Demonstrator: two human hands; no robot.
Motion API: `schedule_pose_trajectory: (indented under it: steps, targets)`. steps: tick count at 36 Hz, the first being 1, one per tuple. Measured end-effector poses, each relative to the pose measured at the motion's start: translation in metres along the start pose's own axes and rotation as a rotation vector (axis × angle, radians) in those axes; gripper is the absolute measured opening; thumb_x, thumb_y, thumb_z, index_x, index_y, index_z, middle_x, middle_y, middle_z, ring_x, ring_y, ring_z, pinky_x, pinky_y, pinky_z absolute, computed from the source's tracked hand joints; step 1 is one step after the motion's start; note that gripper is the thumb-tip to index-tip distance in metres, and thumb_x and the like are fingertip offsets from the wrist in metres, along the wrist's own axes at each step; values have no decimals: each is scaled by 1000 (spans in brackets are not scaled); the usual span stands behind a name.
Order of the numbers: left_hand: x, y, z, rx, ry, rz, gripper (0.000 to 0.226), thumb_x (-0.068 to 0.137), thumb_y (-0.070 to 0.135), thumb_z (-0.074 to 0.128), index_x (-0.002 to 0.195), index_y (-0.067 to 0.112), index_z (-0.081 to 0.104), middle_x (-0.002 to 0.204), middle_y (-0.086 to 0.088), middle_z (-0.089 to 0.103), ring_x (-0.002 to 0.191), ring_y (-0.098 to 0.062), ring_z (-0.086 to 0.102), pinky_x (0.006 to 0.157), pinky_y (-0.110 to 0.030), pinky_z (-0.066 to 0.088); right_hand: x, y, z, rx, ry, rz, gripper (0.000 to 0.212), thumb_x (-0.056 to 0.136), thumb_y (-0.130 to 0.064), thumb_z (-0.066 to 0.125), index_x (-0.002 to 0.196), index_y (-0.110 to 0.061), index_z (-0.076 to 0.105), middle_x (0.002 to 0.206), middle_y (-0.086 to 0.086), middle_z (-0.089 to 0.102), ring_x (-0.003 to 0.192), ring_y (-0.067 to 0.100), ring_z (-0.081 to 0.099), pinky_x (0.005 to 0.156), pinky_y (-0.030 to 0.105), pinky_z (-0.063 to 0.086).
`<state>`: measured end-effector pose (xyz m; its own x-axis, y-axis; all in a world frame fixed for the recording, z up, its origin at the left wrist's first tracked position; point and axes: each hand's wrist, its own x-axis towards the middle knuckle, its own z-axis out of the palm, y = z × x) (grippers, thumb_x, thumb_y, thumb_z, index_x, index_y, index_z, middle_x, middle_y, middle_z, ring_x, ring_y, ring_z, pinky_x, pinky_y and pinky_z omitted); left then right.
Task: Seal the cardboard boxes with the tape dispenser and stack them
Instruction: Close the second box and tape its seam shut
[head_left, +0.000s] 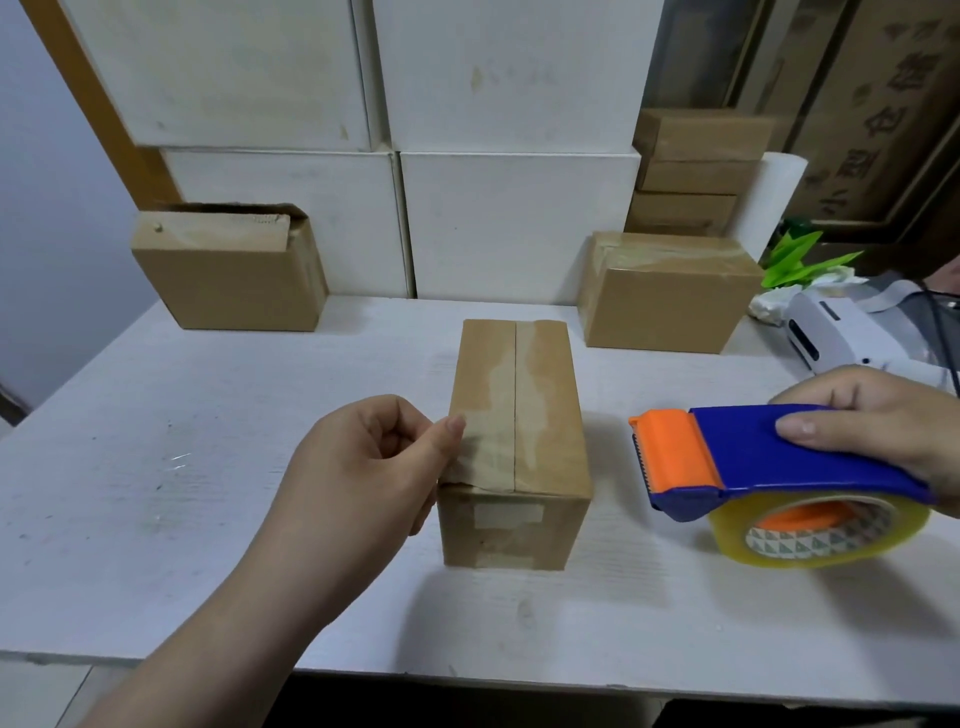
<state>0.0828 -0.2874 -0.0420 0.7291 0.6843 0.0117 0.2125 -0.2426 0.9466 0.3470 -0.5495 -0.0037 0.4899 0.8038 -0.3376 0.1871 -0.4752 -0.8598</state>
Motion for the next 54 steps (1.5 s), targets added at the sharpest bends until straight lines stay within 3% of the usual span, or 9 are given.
schedule_pose_trajectory:
  steps: [26, 32, 37, 39, 42, 44, 47, 50, 54]
  targets:
    - [-4, -18, 15, -249, -94, -79, 47, 102, 40, 58, 65, 16, 42, 60, 4, 37, 55, -13, 35, 59, -29, 33, 15, -26, 24, -178, -74, 22, 82, 38, -92, 78, 79, -21, 84, 83, 13, 81, 72, 24, 78, 64, 29, 58]
    - [-10, -28, 31, -496, -125, -183, 34, 91, 66, 61, 82, 34, 66, 99, 14, 72, 94, -3, 65, 94, -37, 48, 13, -32, 26, -211, -52, 35, 85, 35, -95, 76, 77, -21, 84, 79, 13, 80, 69, 24, 77, 64, 32, 57]
    - [-10, -42, 50, -613, -14, -216, 13, 106, 42, 51, 108, 30, 55, 106, 3, 66, 98, -27, 65, 94, -64, 54, 10, -39, 28, -243, -41, 60, 86, 33, -96, 74, 76, -22, 84, 77, 11, 80, 67, 22, 76, 63, 30, 56]
    - [-13, -45, 54, -554, 41, -223, 12, 109, 34, 48, 117, 39, 56, 113, 9, 69, 99, -22, 70, 87, -50, 60, 9, -42, 30, -250, -36, 81, 88, 32, -96, 74, 77, -21, 84, 78, 11, 80, 68, 23, 77, 63, 30, 56]
    - [-22, -39, 52, -407, 238, -34, 26, 109, 26, 49, 116, 49, 58, 121, 11, 60, 102, -4, 64, 81, -22, 51, 7, -47, 32, -272, -29, 102, 88, 32, -97, 74, 77, -22, 84, 79, 11, 81, 71, 24, 77, 67, 32, 57]
    - [-26, -31, 46, -157, 418, 346, 26, 105, 22, 51, 121, 41, 61, 126, 7, 53, 119, -5, 55, 95, -23, 44, 5, -50, 33, -276, -22, 121, 89, 32, -97, 73, 77, -21, 84, 78, 11, 80, 71, 25, 77, 68, 35, 56]
    - [-26, -21, 52, 310, 285, 789, 41, 95, 34, 64, 134, 22, 64, 141, 3, 58, 137, -13, 51, 109, -35, 41, 1, -56, 33, -316, -22, 161, 91, 33, -97, 73, 78, -20, 83, 79, 11, 80, 72, 27, 77, 70, 37, 56]
    - [-19, -23, 62, 678, 138, 820, 53, 90, 55, 70, 135, 27, 68, 144, 14, 62, 136, -16, 55, 113, -42, 40, 1, -65, 33, -384, -27, 206, 97, 31, -99, 71, 83, -18, 83, 80, 12, 80, 74, 30, 77, 73, 41, 56]
    - [-14, -28, 66, 671, 158, 800, 48, 87, 50, 75, 130, 28, 73, 138, 16, 67, 131, -18, 60, 112, -41, 42, -3, -94, 44, -477, 39, 226, 82, 36, -98, 66, 79, -31, 84, 73, 1, 81, 65, 15, 77, 67, 30, 55]
